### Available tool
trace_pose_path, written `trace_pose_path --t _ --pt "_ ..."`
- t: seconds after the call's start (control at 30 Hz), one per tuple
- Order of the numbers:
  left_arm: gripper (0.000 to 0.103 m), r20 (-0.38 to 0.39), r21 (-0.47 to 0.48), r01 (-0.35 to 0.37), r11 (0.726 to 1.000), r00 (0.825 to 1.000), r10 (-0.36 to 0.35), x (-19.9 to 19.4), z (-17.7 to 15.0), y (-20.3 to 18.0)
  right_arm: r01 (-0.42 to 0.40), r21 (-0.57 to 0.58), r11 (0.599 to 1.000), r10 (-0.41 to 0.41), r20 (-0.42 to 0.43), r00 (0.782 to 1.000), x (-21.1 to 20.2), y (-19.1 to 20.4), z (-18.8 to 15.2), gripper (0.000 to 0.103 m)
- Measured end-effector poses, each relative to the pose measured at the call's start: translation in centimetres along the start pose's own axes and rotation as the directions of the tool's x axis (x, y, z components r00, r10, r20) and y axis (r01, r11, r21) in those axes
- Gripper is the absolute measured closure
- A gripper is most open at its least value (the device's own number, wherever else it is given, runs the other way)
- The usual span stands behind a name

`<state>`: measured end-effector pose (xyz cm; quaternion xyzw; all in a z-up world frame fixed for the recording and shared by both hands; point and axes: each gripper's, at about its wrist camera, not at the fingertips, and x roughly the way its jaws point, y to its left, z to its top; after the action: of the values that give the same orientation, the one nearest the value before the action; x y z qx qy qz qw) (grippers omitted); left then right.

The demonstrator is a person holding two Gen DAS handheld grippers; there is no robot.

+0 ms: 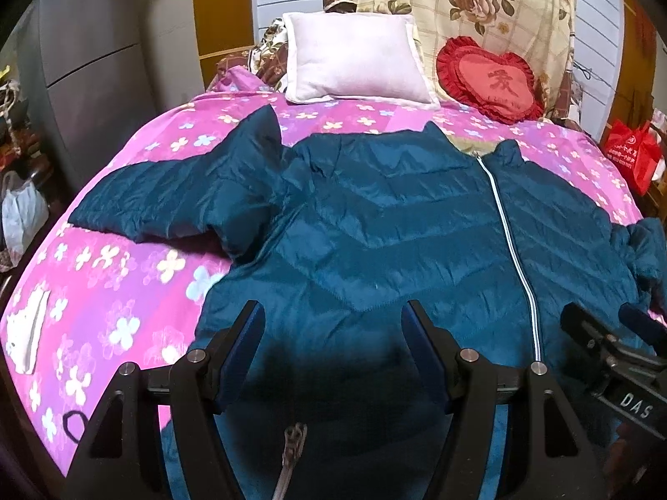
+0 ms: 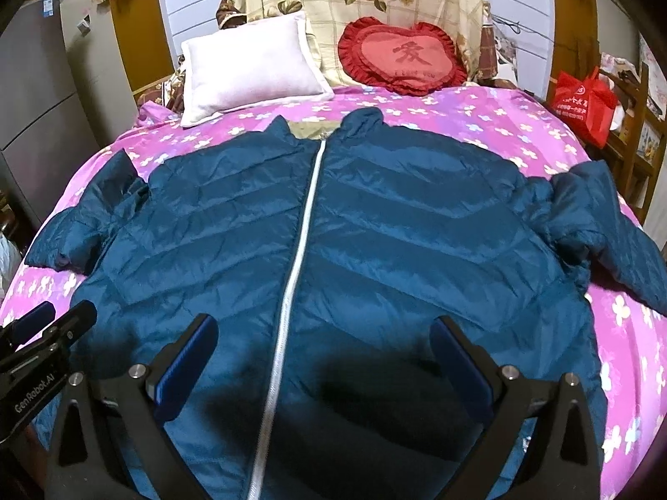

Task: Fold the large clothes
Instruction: 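Grasp the sleeve nearest the left tool with the left gripper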

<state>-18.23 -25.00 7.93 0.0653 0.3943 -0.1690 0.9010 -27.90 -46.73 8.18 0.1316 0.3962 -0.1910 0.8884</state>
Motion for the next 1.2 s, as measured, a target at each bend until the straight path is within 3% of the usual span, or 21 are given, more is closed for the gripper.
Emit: trace_pose_path --t 0.63,1.0,1.2 --pt "0.069 -0.043 -0.033 -0.002 0.999 0.999 0.000 4.3 1.9 1.6 0.023 -0.016 1.000 -0.023 -0.020 1.000 5.4 1.7 1.8 0.000" --pt "0.069 -0.025 -0.050 0.020 0.999 0.999 -0.021 3.7 2.8 2.8 0.035 -0.057 0.998 -0.035 -0.011 0.999 6.1 3.0 2.5 0.000" --pt "0.069 0.020 -0.099 0.053 0.994 0.998 -0.051 1.7 4.7 7.4 0.018 -0.057 0.998 -0.019 -0.016 1.000 7.1 4.0 3.1 0.000"
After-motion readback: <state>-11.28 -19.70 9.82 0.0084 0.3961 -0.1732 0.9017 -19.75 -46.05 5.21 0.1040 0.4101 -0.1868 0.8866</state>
